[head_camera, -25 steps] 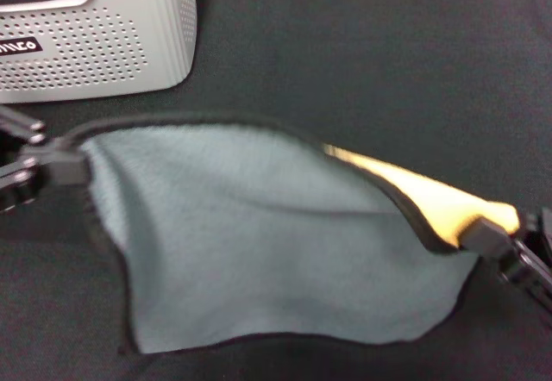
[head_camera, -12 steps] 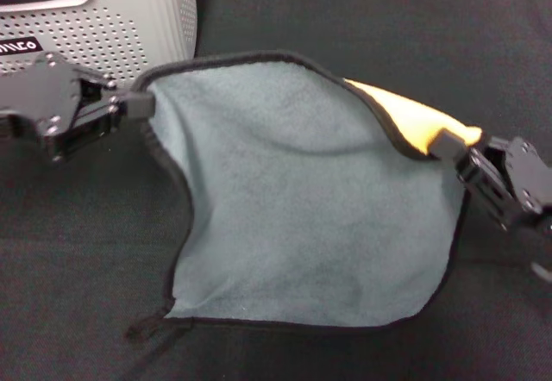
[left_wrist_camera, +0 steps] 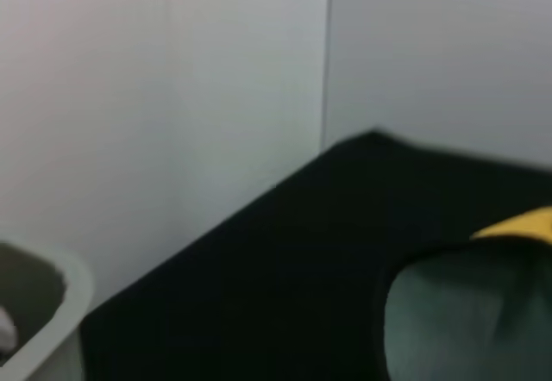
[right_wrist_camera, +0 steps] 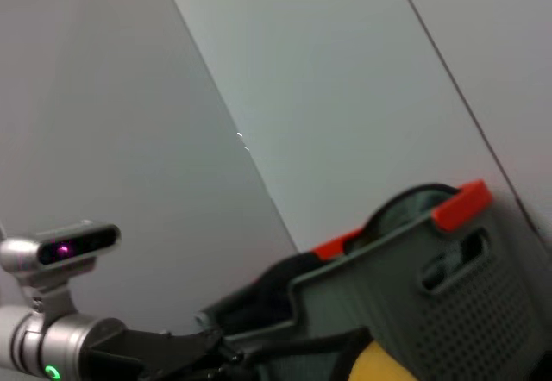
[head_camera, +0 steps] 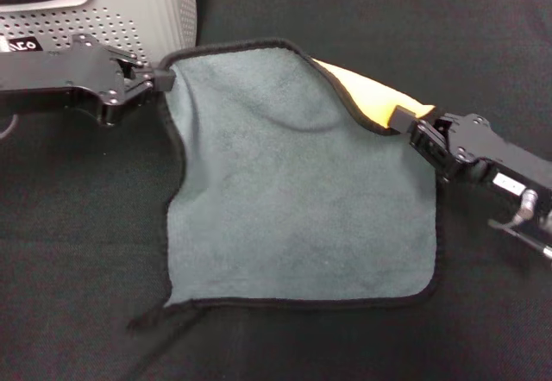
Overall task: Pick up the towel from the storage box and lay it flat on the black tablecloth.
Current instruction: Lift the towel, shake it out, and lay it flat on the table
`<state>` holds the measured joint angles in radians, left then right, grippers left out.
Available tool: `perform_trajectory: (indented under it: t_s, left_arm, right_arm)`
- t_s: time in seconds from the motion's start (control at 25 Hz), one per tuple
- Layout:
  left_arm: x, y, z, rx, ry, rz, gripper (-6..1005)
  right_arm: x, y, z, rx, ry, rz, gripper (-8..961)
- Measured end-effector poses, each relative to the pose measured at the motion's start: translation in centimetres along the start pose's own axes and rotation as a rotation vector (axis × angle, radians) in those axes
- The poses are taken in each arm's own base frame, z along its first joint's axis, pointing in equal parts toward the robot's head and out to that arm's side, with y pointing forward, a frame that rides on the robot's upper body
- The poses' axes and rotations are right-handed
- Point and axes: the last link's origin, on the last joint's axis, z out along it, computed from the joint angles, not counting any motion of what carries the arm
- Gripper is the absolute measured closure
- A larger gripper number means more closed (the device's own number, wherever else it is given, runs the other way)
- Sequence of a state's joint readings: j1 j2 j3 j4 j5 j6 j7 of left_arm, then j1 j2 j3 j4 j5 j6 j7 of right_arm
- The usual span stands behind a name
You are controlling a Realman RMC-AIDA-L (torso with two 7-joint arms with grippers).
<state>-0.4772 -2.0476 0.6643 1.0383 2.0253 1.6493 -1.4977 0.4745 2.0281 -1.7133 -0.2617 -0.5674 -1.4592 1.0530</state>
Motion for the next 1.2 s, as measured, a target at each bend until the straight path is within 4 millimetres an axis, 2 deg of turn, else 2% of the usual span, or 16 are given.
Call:
perform_trajectory:
  t_s: [0.32,0.6,1.2]
  left_arm:
    - [-0.2,-0.3,2.0,0.061,-0.133,0.079,978]
    - [-0.3,-0.4,3.1,0.067,-0.156,0.101,978]
    - [-0.4,-0.6,4.5,0.084,-0.173,0.108,977]
  right_arm:
    - [-0.2,-1.2,1.1,0.053,0.035,0.016,878]
    - [-0.3,-1.9,1.5,0.09,0.053,0.041,876]
    - [-0.6,-3.8,2.9,0.198,0.075,0.217,872]
